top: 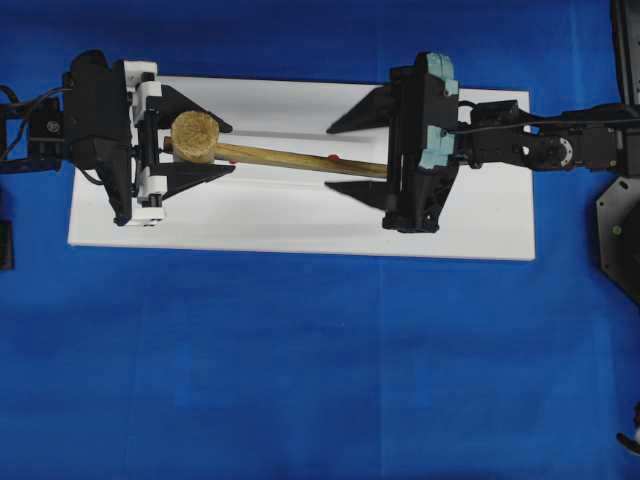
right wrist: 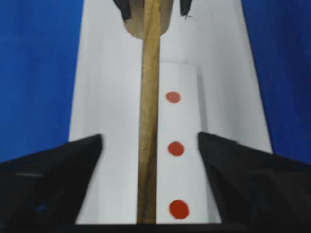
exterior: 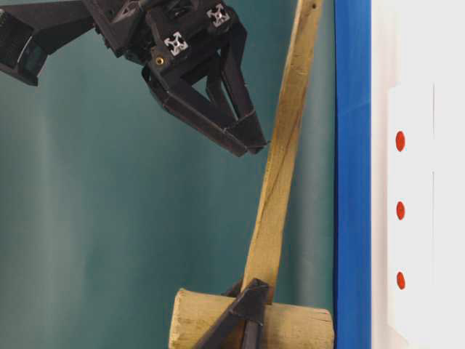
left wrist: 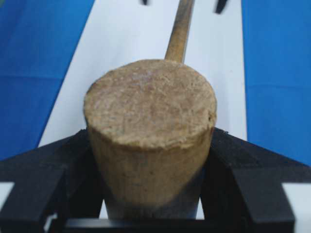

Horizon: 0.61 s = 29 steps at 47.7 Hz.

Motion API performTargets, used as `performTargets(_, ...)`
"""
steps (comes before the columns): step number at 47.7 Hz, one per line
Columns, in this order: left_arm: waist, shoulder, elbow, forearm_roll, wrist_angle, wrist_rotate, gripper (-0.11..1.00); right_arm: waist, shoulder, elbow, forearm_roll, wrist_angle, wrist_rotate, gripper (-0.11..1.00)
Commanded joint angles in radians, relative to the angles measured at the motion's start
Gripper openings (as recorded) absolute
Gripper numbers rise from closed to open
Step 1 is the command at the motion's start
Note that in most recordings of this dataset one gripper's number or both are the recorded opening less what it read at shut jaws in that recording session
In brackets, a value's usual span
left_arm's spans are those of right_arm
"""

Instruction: Hit the mark with a hammer.

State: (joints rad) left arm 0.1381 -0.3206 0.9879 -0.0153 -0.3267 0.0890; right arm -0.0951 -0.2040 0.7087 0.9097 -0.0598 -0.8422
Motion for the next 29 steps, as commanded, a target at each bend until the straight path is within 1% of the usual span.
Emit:
performTargets(1, 0.000, -0.011, -0.023, -0.002, -0.003, -0.015, 0.44, 0.003, -0.028, -0.023, -0.006, -0.023, -0.008, 0.84)
performTargets(3, 0.000, -0.011, -0.023, -0.002, 0.002, -0.025, 0.44, 0.005, -0.031, -0.023, -0.008, -0.026, -0.011, 0.92)
performTargets(4, 0.000, -0.012, -0.023, -0.002, 0.005, -0.028, 0.44, 0.005, -0.032, -0.023, -0.008, -0.026, -0.012, 0.93)
performTargets(8, 0.000, -0.014, -0.025, -0.003, 0.011, -0.048, 0.44, 0.005, -0.038, -0.023, -0.008, -0.026, -0.023, 0.88)
performTargets(10, 0.000, -0.015, -0.026, -0.002, 0.014, -0.064, 0.44, 0.006, -0.038, -0.023, -0.008, -0.025, -0.026, 0.88)
performTargets(15, 0.000, -0.023, -0.035, -0.003, 0.029, -0.141, 0.44, 0.005, -0.038, -0.025, -0.009, -0.025, -0.031, 0.89)
performTargets(21, 0.000, -0.044, -0.048, -0.003, 0.051, -0.304, 0.44, 0.006, -0.038, -0.025, -0.021, -0.021, -0.034, 0.89)
performTargets(26, 0.000, -0.055, -0.052, -0.003, 0.051, -0.474, 0.44, 0.006, -0.038, -0.023, -0.029, -0.020, -0.046, 0.89)
performTargets(27, 0.000, -0.058, -0.052, -0.003, 0.051, -0.531, 0.44, 0.006, -0.038, -0.025, -0.029, -0.020, -0.049, 0.89)
performTargets(29, -0.002, -0.061, -0.052, -0.003, 0.051, -0.609, 0.44, 0.005, -0.038, -0.023, -0.029, -0.020, -0.052, 0.89)
